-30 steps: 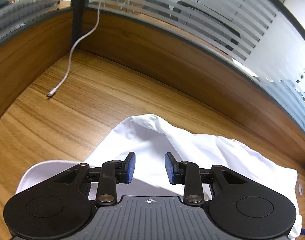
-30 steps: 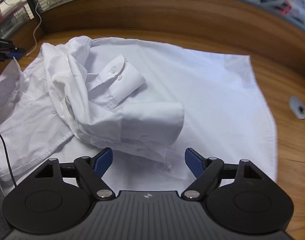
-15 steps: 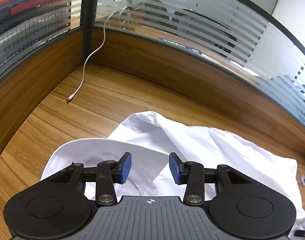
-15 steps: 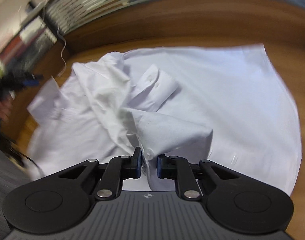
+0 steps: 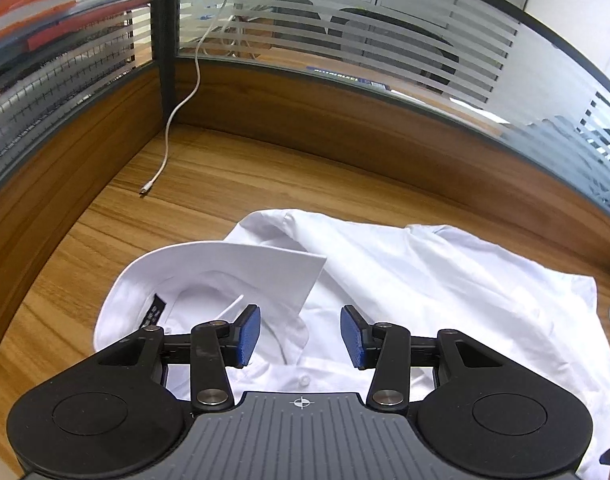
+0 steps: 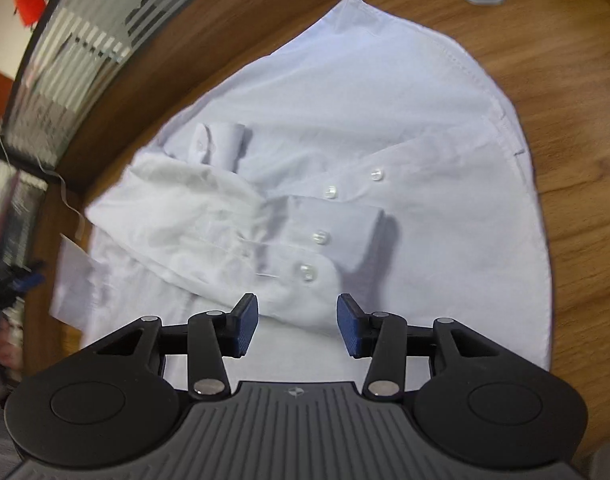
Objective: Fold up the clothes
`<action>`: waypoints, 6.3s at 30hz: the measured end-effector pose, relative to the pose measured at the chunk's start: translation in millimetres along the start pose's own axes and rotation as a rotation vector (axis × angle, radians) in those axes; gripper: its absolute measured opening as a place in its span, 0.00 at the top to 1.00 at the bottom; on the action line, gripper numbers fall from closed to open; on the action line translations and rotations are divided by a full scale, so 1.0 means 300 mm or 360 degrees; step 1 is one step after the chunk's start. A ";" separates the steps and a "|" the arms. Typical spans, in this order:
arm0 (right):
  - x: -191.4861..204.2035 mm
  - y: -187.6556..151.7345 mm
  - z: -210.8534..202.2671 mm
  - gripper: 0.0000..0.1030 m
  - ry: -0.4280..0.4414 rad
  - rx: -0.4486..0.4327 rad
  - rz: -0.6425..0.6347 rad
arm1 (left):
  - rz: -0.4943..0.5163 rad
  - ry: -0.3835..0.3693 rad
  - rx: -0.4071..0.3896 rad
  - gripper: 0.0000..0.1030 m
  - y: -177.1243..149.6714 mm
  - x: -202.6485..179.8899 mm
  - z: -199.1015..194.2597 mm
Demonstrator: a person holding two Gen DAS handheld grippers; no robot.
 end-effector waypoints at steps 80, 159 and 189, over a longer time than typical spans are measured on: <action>0.625 0.809 1.301 0.99 0.0198 0.0196 0.0162 | -0.0653 -0.0092 0.0311 0.94 0.219 -0.055 0.631; -0.118 0.048 0.213 0.93 -0.0057 -0.0236 0.0429 | -0.0126 -0.0026 -0.0046 0.03 -0.070 0.079 -0.029; 0.603 -0.003 0.318 0.52 -0.0085 -0.0141 -0.0512 | 0.0120 0.0096 -0.0090 0.14 -0.130 0.456 0.177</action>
Point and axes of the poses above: each gripper's, at about its wrist camera, not at the fingertips, and z roughly the way its jaws point, x to its left, y to its top, the point moved 1 cm from there along z, roughly the way its jaws point, and after that the axes turned 14 degrees about y, right-handed, at the moved point
